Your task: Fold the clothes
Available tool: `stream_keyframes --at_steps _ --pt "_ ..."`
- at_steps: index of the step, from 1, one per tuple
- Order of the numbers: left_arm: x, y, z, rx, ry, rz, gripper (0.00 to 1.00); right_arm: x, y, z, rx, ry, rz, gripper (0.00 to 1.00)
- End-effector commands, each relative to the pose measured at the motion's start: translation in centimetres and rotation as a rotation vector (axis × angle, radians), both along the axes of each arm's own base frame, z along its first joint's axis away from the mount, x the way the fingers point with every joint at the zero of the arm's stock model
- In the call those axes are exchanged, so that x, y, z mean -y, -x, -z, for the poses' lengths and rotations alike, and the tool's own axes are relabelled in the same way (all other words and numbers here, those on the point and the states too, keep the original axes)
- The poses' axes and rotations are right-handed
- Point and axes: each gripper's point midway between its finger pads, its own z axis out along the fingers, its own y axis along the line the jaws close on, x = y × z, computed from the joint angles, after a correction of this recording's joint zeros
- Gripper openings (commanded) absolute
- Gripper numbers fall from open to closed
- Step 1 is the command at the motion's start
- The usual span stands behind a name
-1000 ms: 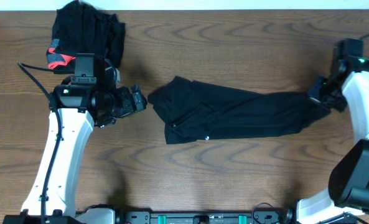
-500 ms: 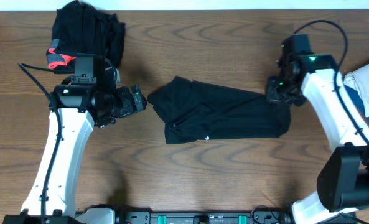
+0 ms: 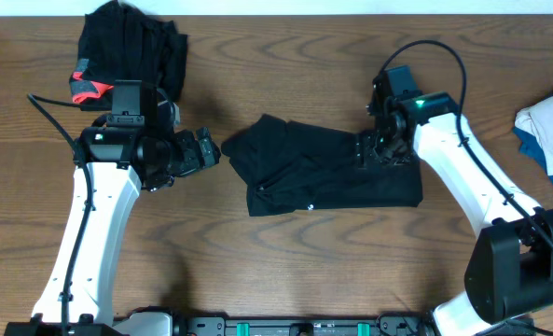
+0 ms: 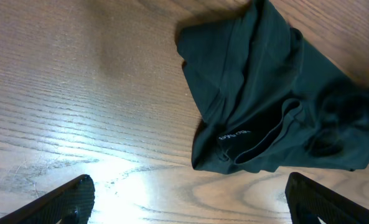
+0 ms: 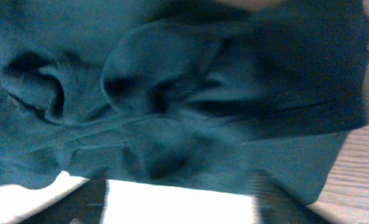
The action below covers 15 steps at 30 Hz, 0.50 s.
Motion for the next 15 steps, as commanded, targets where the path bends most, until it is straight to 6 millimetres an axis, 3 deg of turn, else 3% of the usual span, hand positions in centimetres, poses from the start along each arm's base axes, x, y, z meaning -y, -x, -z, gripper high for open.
stream_keyframes --at_steps 1,5,9,12,15 --pt "0.3 0.2 0.5 -0.014 0.007 0.020 0.98 -0.4 0.1 0.0 0.003 -0.010 -0.025 0.96" --pt "0.3 0.2 0.5 -0.014 0.007 0.020 0.98 1.5 -0.8 -0.6 0.034 0.075 0.010 0.99" --pt "0.3 0.2 0.5 -0.014 0.007 0.020 0.98 4.2 -1.9 -3.0 0.065 0.160 0.101 0.99" --pt "0.3 0.2 0.5 -0.014 0.007 0.020 0.98 5.8 -2.9 -4.3 0.085 0.135 0.153 0.99" --pt "0.3 0.2 0.5 -0.014 0.007 0.020 0.98 6.0 -3.2 -3.8 0.064 0.050 0.126 0.99"
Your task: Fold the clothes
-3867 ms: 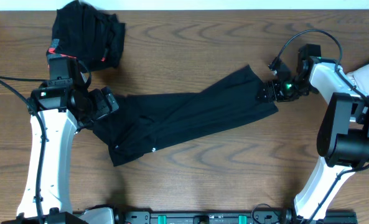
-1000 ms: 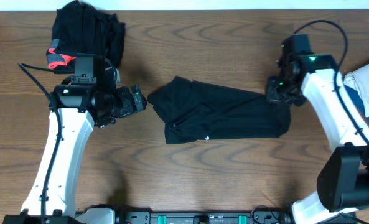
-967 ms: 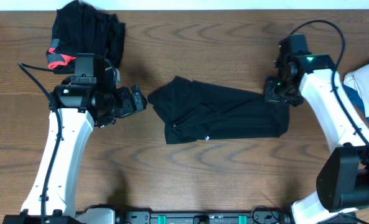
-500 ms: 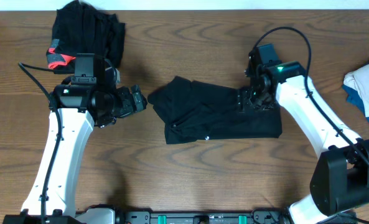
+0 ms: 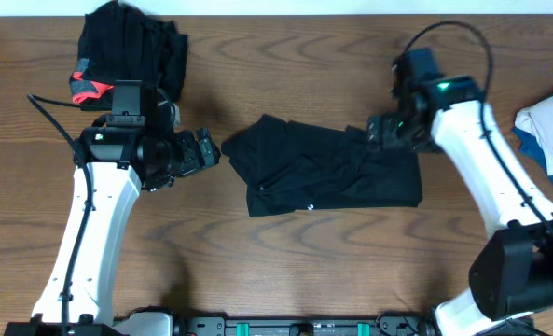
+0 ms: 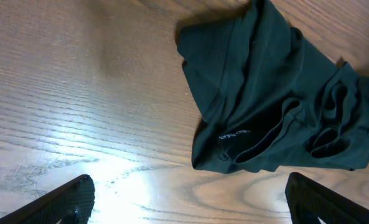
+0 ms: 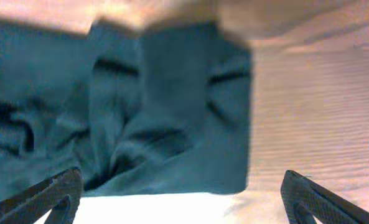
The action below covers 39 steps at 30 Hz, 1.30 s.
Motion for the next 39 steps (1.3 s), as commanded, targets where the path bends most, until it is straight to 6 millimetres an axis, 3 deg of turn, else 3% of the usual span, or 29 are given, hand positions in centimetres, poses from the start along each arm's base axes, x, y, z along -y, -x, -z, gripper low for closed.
stream_keyframes --at_steps 1,8,12,18,24,26,30,35,39 --pt "0.3 0.2 0.4 -0.012 0.006 0.020 0.98 0.6 -0.2 0.3 -0.017 -0.083 -0.006 0.99" --pt "0.3 0.2 0.4 -0.012 0.006 0.020 0.98 -1.8 0.2 3.9 -0.045 -0.286 -0.039 0.96" --pt "0.3 0.2 0.4 -0.012 0.007 0.020 0.98 -3.3 0.2 5.4 -0.040 -0.366 -0.054 0.87" --pt "0.3 0.2 0.5 -0.015 0.007 0.020 0.98 -2.4 0.5 8.2 -0.072 -0.315 0.005 0.82" --pt "0.3 0.2 0.5 -0.015 0.006 0.020 0.98 -2.3 0.2 8.5 -0.065 -0.313 0.004 0.79" --pt "0.3 0.3 0.5 -0.016 0.007 0.020 0.98 -2.4 0.1 8.4 -0.063 -0.318 0.005 0.72" --pt "0.3 0.3 0.5 -0.016 0.007 0.020 0.98 -2.8 0.0 8.4 -0.058 -0.324 0.023 0.33" --pt "0.3 0.3 0.5 -0.016 0.006 0.020 0.98 -4.3 -0.7 8.1 -0.029 -0.354 0.013 0.03" --pt "0.3 0.2 0.5 -0.015 0.006 0.020 0.98 -5.6 -0.9 7.9 -0.017 -0.368 0.007 0.01"
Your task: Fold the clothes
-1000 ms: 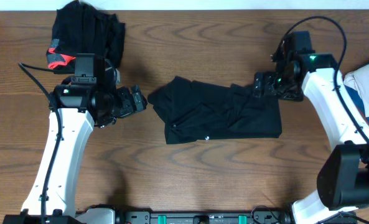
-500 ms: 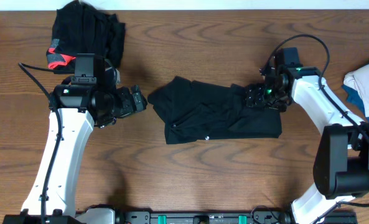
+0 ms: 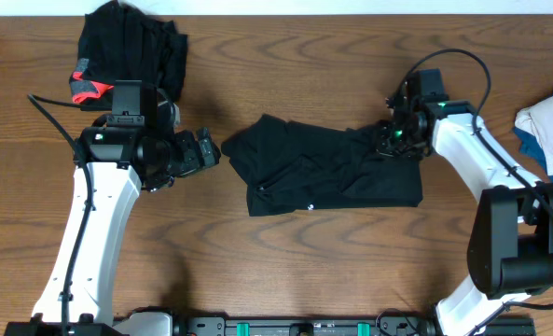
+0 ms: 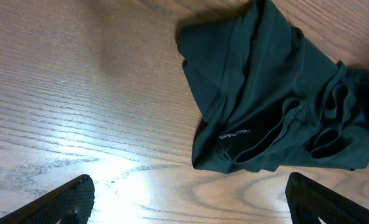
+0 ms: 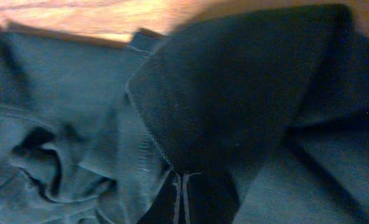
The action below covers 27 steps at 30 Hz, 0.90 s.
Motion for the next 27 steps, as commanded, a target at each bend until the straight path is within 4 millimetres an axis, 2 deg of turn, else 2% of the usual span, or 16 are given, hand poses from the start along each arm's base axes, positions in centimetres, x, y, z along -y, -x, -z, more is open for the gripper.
stream_keyframes --at_steps 1,8,11,14,15,16,18,20,22,27 --pt "0.3 0.2 0.4 -0.013 0.007 0.020 0.98 -2.0 0.4 0.1 -0.012 -0.027 -0.007 0.01" --pt "0.3 0.2 0.4 -0.013 0.007 0.020 0.98 -6.6 0.5 -0.8 0.019 -0.117 -0.069 0.01" --pt "0.3 0.2 0.4 -0.013 0.007 0.020 0.98 -8.0 0.6 -1.1 0.028 -0.143 -0.092 0.01" --pt "0.3 0.2 0.4 -0.013 0.007 0.020 0.98 -8.3 0.3 -1.3 0.051 -0.146 -0.112 0.03" --pt "0.3 0.2 0.4 -0.014 0.007 0.020 0.98 -8.2 0.2 -1.4 0.058 -0.145 -0.118 0.10" --pt "0.3 0.2 0.4 -0.014 0.007 0.020 0.98 -8.1 -0.1 -1.6 0.072 -0.142 -0.132 0.22" --pt "0.3 0.2 0.4 -0.014 0.007 0.020 0.98 -7.6 -0.6 -2.1 0.097 -0.133 -0.153 0.64" --pt "0.3 0.2 0.4 -0.014 0.007 0.020 0.98 -7.0 -1.2 -2.7 0.110 -0.128 -0.154 0.82" --pt "0.3 0.2 0.4 -0.014 0.007 0.020 0.98 -6.4 -1.5 -3.2 0.108 -0.125 -0.148 0.87" --pt "0.3 0.2 0.4 -0.014 0.007 0.020 0.98 -4.7 -0.9 -3.8 0.067 -0.061 -0.163 0.89"
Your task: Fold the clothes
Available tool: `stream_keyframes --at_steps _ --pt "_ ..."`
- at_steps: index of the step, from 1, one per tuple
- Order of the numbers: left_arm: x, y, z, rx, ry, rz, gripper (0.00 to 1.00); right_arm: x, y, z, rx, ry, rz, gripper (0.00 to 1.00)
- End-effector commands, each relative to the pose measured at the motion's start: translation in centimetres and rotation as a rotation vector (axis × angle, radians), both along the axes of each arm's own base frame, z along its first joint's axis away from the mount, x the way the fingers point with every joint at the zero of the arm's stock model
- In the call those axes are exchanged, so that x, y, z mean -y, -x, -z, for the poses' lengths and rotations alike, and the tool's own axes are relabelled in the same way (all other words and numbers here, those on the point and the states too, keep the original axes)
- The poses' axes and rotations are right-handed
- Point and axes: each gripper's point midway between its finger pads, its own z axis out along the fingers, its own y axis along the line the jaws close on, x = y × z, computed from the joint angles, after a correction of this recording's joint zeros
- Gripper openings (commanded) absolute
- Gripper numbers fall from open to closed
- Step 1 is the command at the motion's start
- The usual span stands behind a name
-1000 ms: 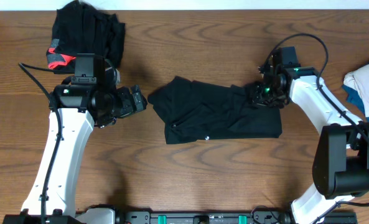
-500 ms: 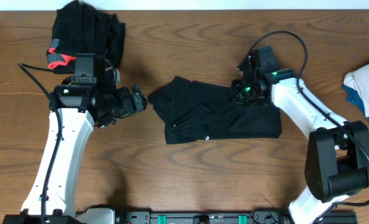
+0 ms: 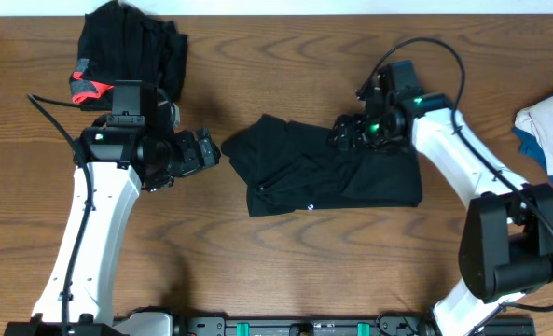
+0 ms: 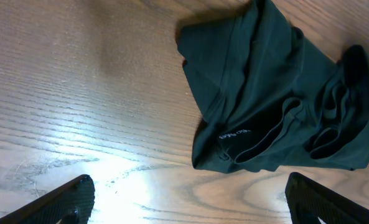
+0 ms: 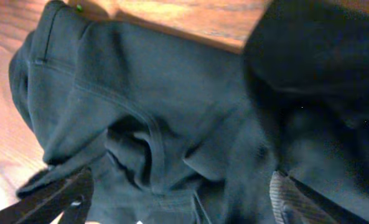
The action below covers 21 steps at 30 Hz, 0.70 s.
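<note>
A dark teal-black garment (image 3: 327,177) lies crumpled at the table's middle, and it also fills the right wrist view (image 5: 140,106). My right gripper (image 3: 348,133) hovers over its upper middle, open. Its two fingers (image 5: 299,200) stand wide apart, with folds of cloth beneath them. My left gripper (image 3: 211,149) is open just left of the garment's left tip and is not touching it. In the left wrist view the garment (image 4: 259,106) lies ahead of the spread fingertips (image 4: 66,199), with bare wood between.
A pile of black clothes (image 3: 136,42) with a red piece (image 3: 89,90) sits at the back left. White and blue clothes (image 3: 551,126) lie at the right edge. Cables loop off both arms.
My right gripper has moved left, from the garment's upper right corner to its upper middle. Its fingers now show spread wide over the cloth. The left arm has not moved.
The right gripper was first down on the garment's right part. It then stood open above the upper right edge. After that it was pressed close onto that corner, and now it is open further left. The left gripper has stayed open beside the garment's left tip throughout.
</note>
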Motion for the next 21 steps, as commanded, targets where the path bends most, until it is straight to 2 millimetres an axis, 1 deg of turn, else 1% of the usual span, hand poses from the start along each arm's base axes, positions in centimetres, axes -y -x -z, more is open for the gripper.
stream_keyframes --at_steps 1,3,7,9,11,13,14,16,19,21 --pt "0.3 0.2 0.4 -0.014 0.007 0.020 0.98 1.4 -0.6 -0.8 0.024 0.057 -0.016 0.90" --pt "0.3 0.2 0.4 -0.014 0.007 0.020 0.98 2.1 -0.4 -0.8 0.021 0.087 -0.026 0.90" --pt "0.3 0.2 0.4 -0.013 0.007 0.020 0.98 2.9 -0.3 -0.7 0.008 0.091 -0.013 0.90" --pt "0.3 0.2 0.4 -0.014 0.007 0.020 0.98 3.6 -0.2 -0.4 -0.002 0.104 -0.001 0.87" --pt "0.3 0.2 0.4 -0.013 0.007 0.020 0.98 3.7 0.0 0.0 -0.011 0.104 0.003 0.76" --pt "0.3 0.2 0.4 -0.012 0.007 0.020 0.98 3.6 0.4 0.7 -0.020 0.102 0.009 0.52" --pt "0.3 0.2 0.4 -0.010 0.007 0.020 0.98 3.4 0.6 1.0 -0.025 0.098 0.006 0.44" --pt "0.3 0.1 0.4 -0.009 0.007 0.020 0.98 2.3 1.1 1.7 -0.028 0.068 -0.017 0.31" --pt "0.3 0.1 0.4 -0.010 0.007 0.020 0.98 0.5 2.2 3.1 -0.039 0.035 -0.035 0.18" --pt "0.3 0.2 0.4 -0.010 0.007 0.020 0.98 -0.2 3.0 4.1 -0.049 0.032 -0.034 0.13"
